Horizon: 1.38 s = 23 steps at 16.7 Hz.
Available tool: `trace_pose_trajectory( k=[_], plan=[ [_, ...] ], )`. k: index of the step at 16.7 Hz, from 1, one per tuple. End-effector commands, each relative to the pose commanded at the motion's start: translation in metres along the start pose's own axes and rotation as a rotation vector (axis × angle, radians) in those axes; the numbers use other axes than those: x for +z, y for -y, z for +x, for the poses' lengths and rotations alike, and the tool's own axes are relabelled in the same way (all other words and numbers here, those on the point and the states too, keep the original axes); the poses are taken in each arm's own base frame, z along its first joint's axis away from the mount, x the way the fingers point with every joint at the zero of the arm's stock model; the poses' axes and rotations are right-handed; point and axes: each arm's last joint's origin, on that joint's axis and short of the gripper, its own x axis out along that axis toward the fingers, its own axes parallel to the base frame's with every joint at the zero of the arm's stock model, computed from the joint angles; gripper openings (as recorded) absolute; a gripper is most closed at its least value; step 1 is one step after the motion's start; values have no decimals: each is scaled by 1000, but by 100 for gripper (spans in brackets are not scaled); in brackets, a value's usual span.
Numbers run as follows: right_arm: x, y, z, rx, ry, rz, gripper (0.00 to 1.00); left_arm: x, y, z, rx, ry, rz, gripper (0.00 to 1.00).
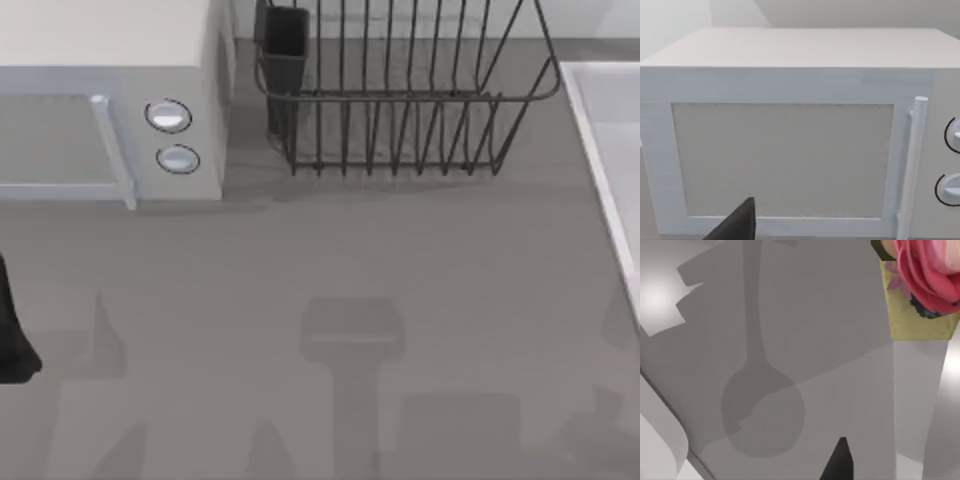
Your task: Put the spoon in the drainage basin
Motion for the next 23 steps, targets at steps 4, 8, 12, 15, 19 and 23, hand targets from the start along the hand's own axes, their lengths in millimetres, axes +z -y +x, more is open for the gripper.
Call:
trace_pose_trajectory(
  k=[4,8,12,15,19,23],
  plan=[
    [16,45,-17,49,-21,4,0,0,0,0,0,0,0,100],
    [43,116,-36,66,-29,-3,0,0,0,0,0,0,0,100],
    [73,189,-44,30,-16,-13,0,0,0,0,0,0,0,100],
    [92,230,-36,-3,-4,-17,0,0,0,0,0,0,0,100],
    [107,260,-12,-22,4,-14,0,0,0,0,0,0,0,100],
    [114,271,10,-23,4,-7,0,0,0,0,0,0,0,100]
  ],
)
